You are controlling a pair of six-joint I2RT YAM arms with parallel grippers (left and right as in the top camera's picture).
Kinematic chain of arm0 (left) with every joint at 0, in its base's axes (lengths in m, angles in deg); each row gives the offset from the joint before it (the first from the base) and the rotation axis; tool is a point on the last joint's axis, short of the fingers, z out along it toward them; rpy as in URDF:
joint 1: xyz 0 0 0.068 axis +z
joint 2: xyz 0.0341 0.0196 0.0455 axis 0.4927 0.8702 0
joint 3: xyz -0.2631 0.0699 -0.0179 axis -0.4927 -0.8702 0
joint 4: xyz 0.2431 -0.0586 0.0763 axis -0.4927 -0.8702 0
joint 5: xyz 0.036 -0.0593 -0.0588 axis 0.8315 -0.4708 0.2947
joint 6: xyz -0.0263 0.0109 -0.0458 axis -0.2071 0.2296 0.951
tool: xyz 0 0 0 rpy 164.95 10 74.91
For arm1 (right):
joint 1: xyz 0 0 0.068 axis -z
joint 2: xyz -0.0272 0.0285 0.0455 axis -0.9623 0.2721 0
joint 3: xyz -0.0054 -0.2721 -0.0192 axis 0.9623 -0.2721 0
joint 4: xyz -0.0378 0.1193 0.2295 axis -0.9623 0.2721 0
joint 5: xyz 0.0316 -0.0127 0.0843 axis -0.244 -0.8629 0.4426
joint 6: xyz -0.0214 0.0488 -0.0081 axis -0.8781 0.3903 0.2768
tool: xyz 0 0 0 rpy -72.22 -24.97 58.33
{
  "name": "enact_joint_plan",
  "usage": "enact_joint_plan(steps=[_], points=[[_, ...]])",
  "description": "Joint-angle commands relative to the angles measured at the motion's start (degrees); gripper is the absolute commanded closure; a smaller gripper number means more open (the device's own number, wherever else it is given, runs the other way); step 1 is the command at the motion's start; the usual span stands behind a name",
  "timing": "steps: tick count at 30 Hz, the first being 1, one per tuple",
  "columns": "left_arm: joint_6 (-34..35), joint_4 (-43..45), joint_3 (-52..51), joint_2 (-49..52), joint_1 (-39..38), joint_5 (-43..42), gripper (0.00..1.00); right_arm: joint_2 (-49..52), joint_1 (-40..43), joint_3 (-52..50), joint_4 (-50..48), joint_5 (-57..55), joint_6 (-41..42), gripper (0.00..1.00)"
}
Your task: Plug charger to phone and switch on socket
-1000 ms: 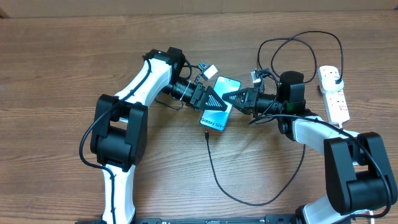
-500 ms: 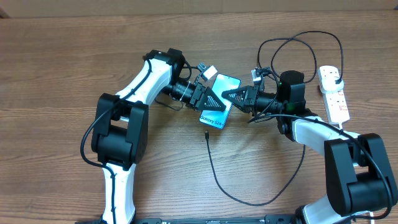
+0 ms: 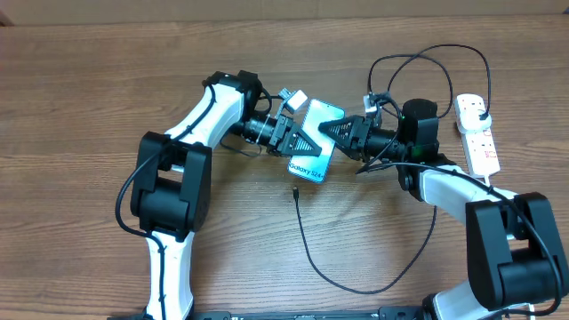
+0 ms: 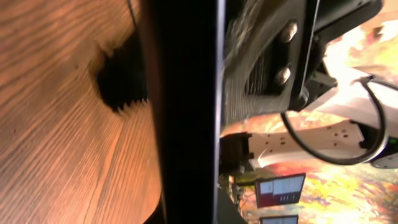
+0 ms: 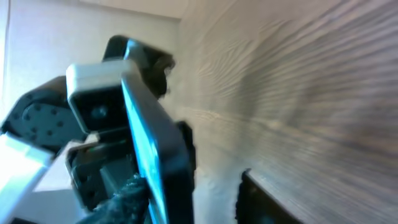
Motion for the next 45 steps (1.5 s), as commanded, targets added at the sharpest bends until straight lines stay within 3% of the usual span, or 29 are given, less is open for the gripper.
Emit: enact_joint_plan(steps=[1, 5, 10, 12, 18, 22, 32, 45], points=[[5.2, -0.76, 1.33, -1.86, -2.03, 3.15, 0.96, 1.16, 3.04, -0.17, -0.09, -7.23, 0.17, 0.38], [8.0, -4.52, 1.33, -1.86, -2.03, 5.49, 0.96, 1.16, 6.14, -0.17, 1.77, -7.21, 0.15, 0.25], [8.02, -12.59, 1.33, -1.86, -2.03, 4.72, 0.96, 1.16, 9.33, -0.17, 12.0, -7.26, -5.46, 0.15], [8.04, -15.93, 1.33, -1.86, -2.03, 4.37, 0.96, 1.18, 10.03, -0.17, 16.9, -7.74, -8.0, 0.0], [8.74, -23.76, 1.33, -1.86, -2.03, 0.81, 0.96, 1.18, 10.23, -0.17, 27.04, -8.96, -10.23, 0.0], [13.18, -25.07, 1.33, -1.86, -2.03, -0.57, 0.96, 1.18, 10.19, -0.2, 30.29, -9.31, -10.19, 0.0], [18.8, -25.07, 1.33, -1.86, -2.03, -3.85, 0.96, 1.18, 10.19, -0.2, 28.85, -9.42, -10.19, 0.0], [33.75, -25.05, 1.33, -1.86, -2.03, -3.06, 0.96, 1.18, 10.19, -0.2, 28.87, -9.4, -10.21, 0.0]])
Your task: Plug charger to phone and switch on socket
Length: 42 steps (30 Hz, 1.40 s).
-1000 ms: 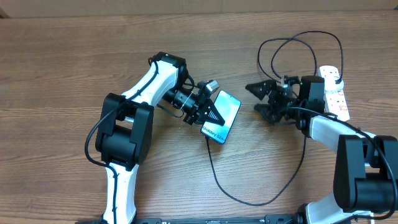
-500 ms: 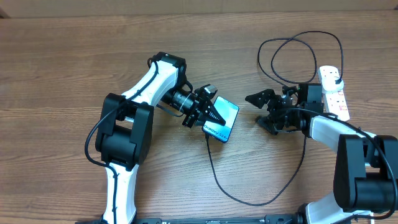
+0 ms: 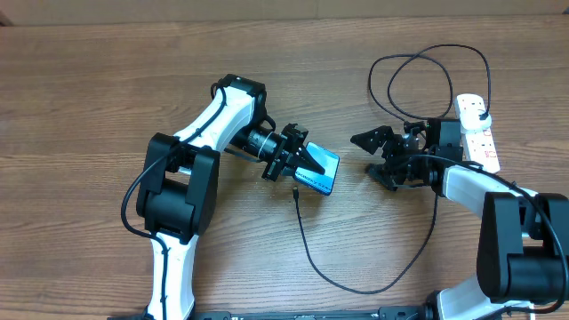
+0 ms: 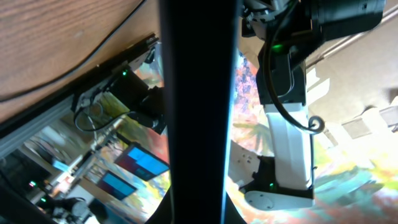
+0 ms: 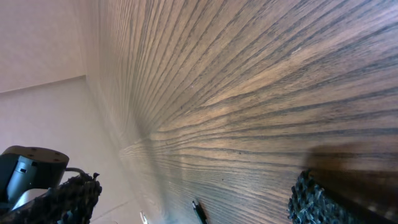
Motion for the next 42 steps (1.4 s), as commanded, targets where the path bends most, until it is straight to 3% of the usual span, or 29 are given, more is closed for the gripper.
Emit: enact_joint_plan(steps=[1, 17, 42], points=[[5.35, -0.26, 1.33, -1.86, 0.22, -2.14, 0.96, 0.46, 0.04, 0.09, -0.42, -0.31, -0.5, 0.0], [14.38, -0.26, 1.33, -1.86, 0.15, -2.12, 0.96, 0.46, 0.04, 0.09, -0.42, -0.28, -0.48, 0.0], [20.26, -0.26, 1.33, -1.86, 0.22, -2.21, 0.96, 0.46, 0.04, 0.07, -0.42, -0.28, -0.5, 0.0]])
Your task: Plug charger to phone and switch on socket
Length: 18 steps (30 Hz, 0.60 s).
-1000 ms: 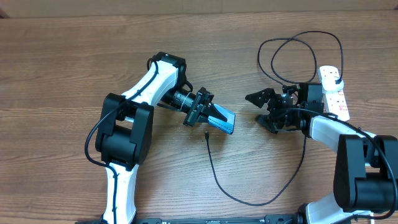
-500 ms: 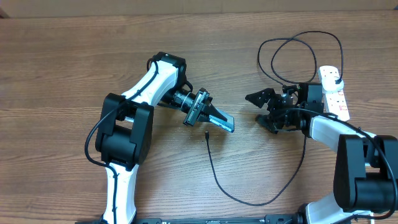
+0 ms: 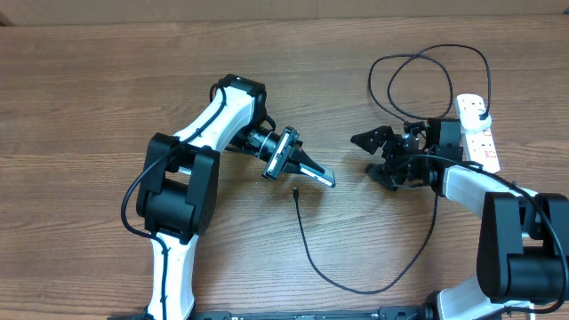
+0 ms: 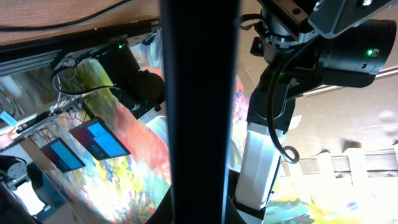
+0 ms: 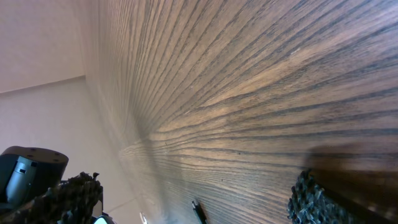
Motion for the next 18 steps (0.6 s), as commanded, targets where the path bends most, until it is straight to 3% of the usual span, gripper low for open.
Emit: enact_joint_plan(steps=[1, 15, 18], points=[[1.88, -0.28, 1.33, -1.86, 0.22, -2.19, 0.96, 0.46, 0.04, 0.09, -0.39, -0.2, -0.5, 0.0], [5.55, -0.28, 1.33, -1.86, 0.22, -2.23, 0.96, 0.46, 0.04, 0.09, -0.39, -0.2, -0.5, 0.0], [6.12, -0.26, 1.33, -1.86, 0.22, -2.23, 0.92, 0.46, 0.04, 0.09, -0.39, -0.2, -0.5, 0.0]])
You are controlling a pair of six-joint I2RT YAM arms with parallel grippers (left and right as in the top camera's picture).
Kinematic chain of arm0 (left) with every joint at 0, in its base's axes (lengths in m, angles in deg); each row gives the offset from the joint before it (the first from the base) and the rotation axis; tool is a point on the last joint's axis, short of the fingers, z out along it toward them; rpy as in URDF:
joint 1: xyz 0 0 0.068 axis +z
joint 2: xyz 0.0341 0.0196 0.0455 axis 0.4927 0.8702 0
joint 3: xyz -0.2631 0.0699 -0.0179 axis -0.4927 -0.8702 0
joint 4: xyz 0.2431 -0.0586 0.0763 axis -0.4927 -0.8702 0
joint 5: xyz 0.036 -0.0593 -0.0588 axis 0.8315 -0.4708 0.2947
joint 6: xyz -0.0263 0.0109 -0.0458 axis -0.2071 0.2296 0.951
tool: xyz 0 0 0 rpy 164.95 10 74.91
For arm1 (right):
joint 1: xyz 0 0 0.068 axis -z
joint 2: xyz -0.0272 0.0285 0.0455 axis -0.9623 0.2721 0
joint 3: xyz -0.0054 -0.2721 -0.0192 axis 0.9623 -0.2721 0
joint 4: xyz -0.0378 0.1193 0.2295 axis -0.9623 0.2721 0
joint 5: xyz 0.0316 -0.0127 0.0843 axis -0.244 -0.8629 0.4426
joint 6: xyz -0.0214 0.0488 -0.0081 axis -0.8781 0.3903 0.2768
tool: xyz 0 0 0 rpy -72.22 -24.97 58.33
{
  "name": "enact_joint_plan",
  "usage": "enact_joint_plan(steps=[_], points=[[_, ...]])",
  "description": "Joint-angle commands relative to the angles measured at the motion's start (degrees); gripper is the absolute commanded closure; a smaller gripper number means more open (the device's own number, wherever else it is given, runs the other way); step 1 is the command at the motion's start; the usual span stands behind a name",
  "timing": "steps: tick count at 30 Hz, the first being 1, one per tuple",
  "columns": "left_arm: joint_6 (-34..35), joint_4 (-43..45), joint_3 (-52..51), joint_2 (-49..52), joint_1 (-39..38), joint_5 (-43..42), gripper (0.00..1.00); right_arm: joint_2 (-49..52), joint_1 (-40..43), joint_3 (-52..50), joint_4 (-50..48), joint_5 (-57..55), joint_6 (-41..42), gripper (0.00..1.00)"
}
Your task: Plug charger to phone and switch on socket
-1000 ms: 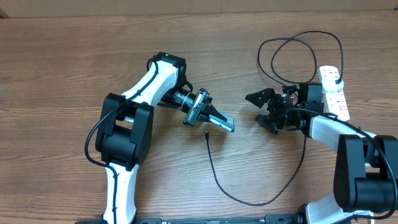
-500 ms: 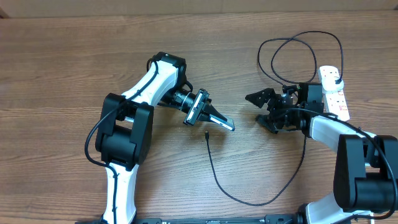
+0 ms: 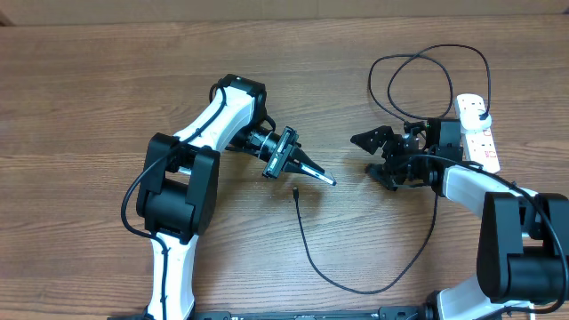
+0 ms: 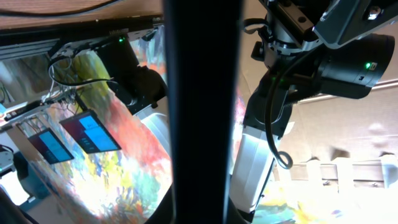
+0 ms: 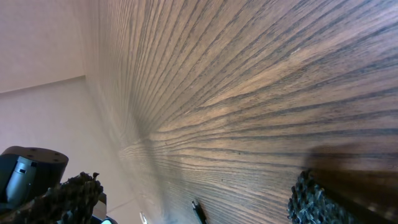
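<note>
My left gripper (image 3: 302, 165) is shut on the phone (image 3: 325, 179) and holds it edge-on above the table, so only a thin sliver shows from overhead. In the left wrist view the phone (image 4: 202, 112) is a dark upright band filling the middle. The charger cable's plug (image 3: 294, 192) lies loose on the wood just below the phone. It also shows small in the right wrist view as the plug (image 5: 198, 211). My right gripper (image 3: 376, 161) stands open to the right of the phone, with nothing between its fingers (image 5: 311, 199). The white power strip (image 3: 476, 133) lies at far right.
The black cable (image 3: 307, 249) runs from the plug down and round toward the right arm, and loops (image 3: 427, 71) behind it up to the power strip. The wooden table (image 3: 89, 89) carries nothing else in view.
The phone in my left gripper has turned slightly further edge-on. The right arm, cable and power strip have not moved.
At first both grippers were at the phone in mid-table, its labelled back facing up. Then my right gripper was off it, open and drawn back to the right, while the left held the phone tilted near the plug. The phone has since turned edge-on.
</note>
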Motion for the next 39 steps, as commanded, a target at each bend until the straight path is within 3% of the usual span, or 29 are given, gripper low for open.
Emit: enact_joint_plan(steps=[1, 20, 26, 39], points=[[1.77, -0.28, 1.33, -1.86, 0.22, -2.23, 0.91, 0.46, 0.04, 0.09, -0.37, -0.22, -0.46, 0.0], [1.77, -0.28, 1.33, -1.86, 0.22, -2.21, 0.87, 0.46, 0.04, 0.09, -0.37, -0.22, -0.46, 0.0], [1.77, -0.28, 1.33, -1.86, 0.22, -2.19, 0.96, 0.46, 0.04, 0.09, -0.37, -0.24, -0.44, 0.0], [1.84, -0.28, 1.33, -1.86, 0.22, -1.99, 0.95, 0.46, 0.04, 0.09, -0.37, -0.22, -0.46, 0.0]])
